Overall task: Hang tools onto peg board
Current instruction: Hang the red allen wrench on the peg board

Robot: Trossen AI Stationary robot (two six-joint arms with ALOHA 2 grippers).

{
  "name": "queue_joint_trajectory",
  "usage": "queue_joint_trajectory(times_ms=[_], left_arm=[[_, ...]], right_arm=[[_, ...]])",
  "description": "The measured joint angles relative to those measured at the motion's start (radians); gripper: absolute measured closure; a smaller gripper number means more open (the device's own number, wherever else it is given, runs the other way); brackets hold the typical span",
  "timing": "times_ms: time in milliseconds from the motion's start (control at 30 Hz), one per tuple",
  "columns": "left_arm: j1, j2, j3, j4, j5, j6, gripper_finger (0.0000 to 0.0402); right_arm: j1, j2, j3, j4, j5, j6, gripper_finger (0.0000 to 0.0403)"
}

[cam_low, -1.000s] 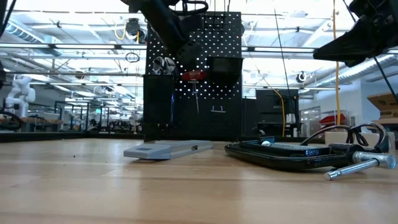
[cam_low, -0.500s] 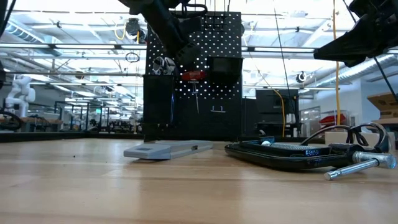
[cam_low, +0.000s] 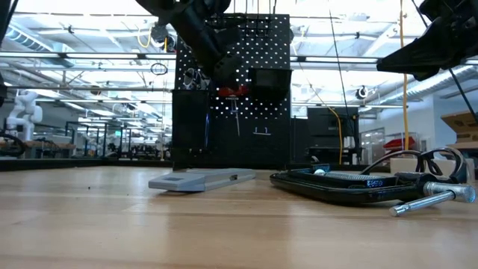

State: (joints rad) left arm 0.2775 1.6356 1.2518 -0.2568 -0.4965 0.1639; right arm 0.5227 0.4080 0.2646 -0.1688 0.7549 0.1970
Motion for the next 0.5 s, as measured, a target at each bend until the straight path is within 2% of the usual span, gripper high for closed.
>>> queue_joint_trajectory(times_ms=[500], left_arm=[[0.034, 0.041, 0.0, 0.008, -0.001, 0.0, 0.0213]], right_arm=[[0.0, 0.0, 0.0, 0.0, -0.001, 0.0, 0.0277]])
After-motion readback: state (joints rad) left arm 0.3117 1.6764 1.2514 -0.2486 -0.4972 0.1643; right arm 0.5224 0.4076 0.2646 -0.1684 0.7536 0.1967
